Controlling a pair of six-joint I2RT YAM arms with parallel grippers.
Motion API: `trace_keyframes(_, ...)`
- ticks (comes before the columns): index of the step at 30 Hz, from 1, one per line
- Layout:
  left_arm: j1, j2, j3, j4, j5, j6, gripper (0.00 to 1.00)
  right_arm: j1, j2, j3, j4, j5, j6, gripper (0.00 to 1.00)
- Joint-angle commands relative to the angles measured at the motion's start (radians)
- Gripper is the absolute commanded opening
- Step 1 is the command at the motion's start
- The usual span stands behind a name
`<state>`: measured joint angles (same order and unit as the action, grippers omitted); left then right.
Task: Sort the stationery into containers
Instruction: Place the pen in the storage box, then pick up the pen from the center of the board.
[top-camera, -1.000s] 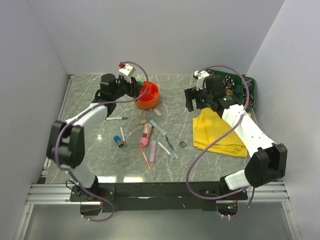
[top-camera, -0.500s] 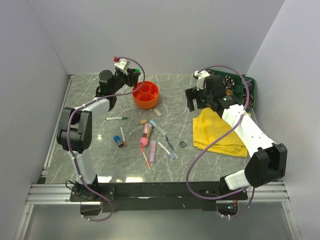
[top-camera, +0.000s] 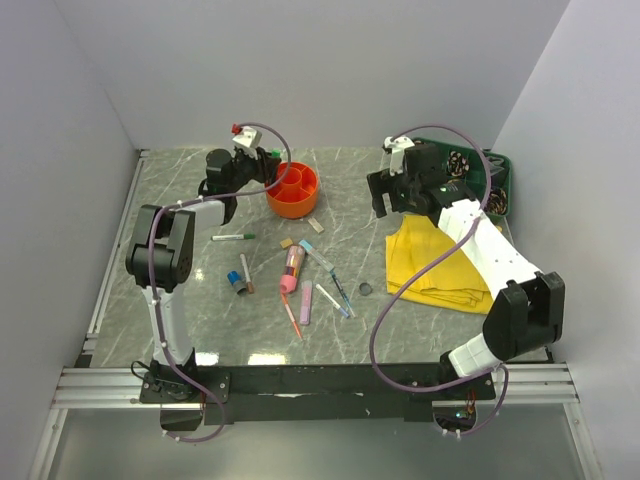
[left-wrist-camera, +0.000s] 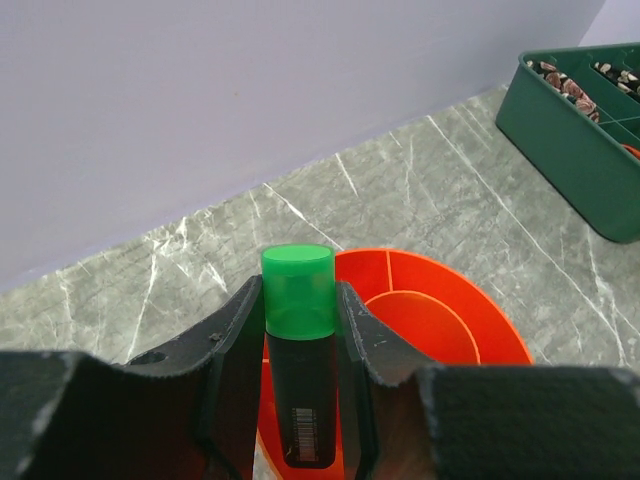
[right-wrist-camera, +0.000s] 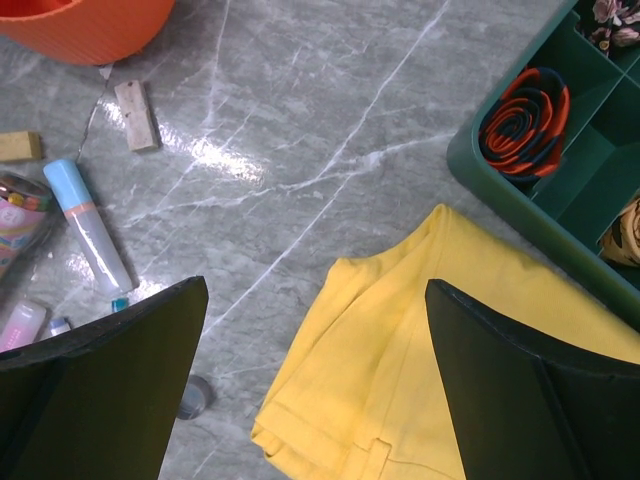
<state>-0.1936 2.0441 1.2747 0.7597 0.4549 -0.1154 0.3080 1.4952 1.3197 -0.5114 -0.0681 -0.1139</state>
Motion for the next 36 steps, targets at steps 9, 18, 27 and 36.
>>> trace_keyframes(9,0.031,-0.07,0.02,0.037,0.028,-0.05,0.44,0.023,0.031,0.062,0.03,0.002,-0.009,0.98)
trace_keyframes(18,0.039,-0.176,-0.058,0.029,0.053,-0.095,0.52,0.042,0.04,0.085,0.024,-0.001,-0.017,0.98)
trace_keyframes(27,0.089,-0.503,-0.193,-0.299,0.036,-0.052,0.57,0.106,0.097,0.114,-0.071,-0.205,-0.127,0.91)
trace_keyframes(36,0.114,-0.806,-0.379,-0.691,-0.238,0.017,0.67,0.246,0.339,0.262,-0.052,-0.154,-0.095,0.76)
